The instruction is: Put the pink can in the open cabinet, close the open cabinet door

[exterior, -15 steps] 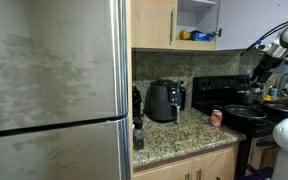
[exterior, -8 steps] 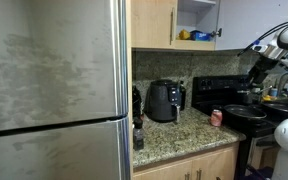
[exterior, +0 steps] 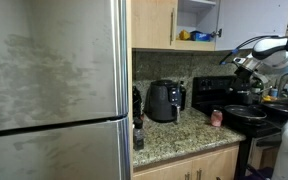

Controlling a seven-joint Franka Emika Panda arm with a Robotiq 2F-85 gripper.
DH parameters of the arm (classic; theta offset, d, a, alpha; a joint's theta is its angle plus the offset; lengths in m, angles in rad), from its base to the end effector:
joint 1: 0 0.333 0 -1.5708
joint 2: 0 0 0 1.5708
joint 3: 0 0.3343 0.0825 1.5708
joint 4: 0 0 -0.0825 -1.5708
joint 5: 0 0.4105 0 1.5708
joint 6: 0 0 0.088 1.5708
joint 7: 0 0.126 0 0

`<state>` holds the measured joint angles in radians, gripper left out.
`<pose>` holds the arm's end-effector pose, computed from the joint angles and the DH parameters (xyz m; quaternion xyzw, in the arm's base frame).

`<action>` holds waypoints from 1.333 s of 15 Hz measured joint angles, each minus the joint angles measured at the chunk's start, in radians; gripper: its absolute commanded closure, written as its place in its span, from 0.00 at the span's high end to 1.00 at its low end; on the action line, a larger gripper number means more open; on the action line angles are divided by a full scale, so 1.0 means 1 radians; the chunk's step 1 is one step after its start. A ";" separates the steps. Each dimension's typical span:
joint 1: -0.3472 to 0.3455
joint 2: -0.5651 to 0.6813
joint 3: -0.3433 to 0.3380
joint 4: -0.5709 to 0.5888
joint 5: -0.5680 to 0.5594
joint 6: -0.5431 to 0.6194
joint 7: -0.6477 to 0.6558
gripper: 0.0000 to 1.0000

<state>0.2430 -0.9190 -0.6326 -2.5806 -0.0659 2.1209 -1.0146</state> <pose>0.3360 -0.1600 0.5100 -0.8912 -0.3637 -0.2605 0.0756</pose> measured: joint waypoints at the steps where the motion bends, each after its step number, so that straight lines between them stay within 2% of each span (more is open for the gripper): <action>1: -0.012 -0.010 0.009 0.000 0.000 -0.002 0.000 1.00; 7: -0.032 -0.018 0.001 -0.001 0.023 -0.004 -0.002 1.00; 10: -0.041 0.077 -0.051 0.008 0.029 -0.007 -0.002 1.00; 12: -0.050 0.179 -0.063 0.032 0.029 -0.006 0.001 1.00; 14: -0.051 0.265 -0.059 0.061 0.030 -0.005 0.001 1.00; 17: -0.057 0.307 -0.048 0.079 0.041 -0.005 -0.002 1.00; 20: -0.111 0.344 -0.014 0.087 0.068 -0.006 0.010 1.00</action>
<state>0.1318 -0.5750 -0.6466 -2.4933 0.0022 2.1152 -1.0044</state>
